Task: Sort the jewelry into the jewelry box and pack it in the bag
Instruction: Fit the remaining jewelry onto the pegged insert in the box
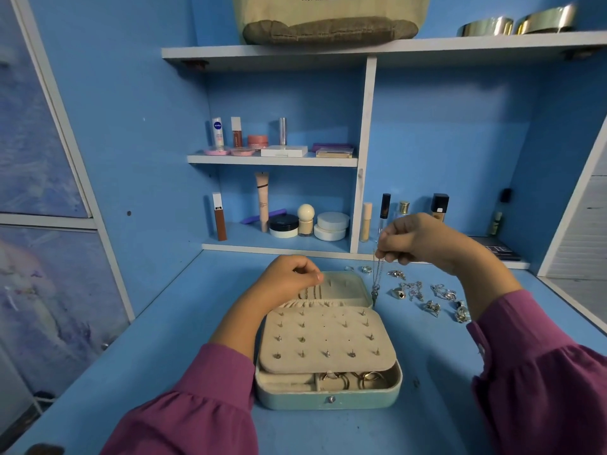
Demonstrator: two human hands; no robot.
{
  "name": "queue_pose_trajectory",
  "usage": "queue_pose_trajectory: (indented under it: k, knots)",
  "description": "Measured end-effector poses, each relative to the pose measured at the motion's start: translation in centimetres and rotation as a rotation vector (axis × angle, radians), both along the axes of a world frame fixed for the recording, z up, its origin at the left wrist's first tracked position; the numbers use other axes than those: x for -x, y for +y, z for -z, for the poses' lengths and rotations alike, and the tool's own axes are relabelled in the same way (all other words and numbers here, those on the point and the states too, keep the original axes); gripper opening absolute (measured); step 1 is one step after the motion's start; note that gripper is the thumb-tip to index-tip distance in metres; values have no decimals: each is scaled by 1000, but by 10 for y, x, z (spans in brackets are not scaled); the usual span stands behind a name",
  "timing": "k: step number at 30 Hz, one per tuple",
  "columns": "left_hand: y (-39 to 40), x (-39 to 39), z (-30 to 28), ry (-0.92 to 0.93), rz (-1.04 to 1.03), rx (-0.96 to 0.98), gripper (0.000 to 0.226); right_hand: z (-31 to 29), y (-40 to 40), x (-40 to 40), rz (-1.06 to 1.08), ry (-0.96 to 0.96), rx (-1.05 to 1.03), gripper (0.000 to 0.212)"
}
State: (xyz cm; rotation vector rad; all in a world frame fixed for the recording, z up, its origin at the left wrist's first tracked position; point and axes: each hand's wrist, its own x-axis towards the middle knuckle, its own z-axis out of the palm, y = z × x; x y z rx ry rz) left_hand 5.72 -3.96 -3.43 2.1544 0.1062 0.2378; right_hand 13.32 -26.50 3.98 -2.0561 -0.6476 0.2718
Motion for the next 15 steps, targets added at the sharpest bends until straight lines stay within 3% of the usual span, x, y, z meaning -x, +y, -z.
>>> queue_pose_trajectory:
  k: [5, 10, 15]
  knots:
    - [-6, 4, -9, -102, 52, 102, 7, -1, 16, 7, -46, 29, -177, 8]
    - [-13, 6, -14, -138, 139, 228, 21, 0, 31, 17, -86, -4, -201, 12]
    - [-17, 4, -12, -119, 173, 252, 18, 4, 39, 18, -94, -5, -219, 12]
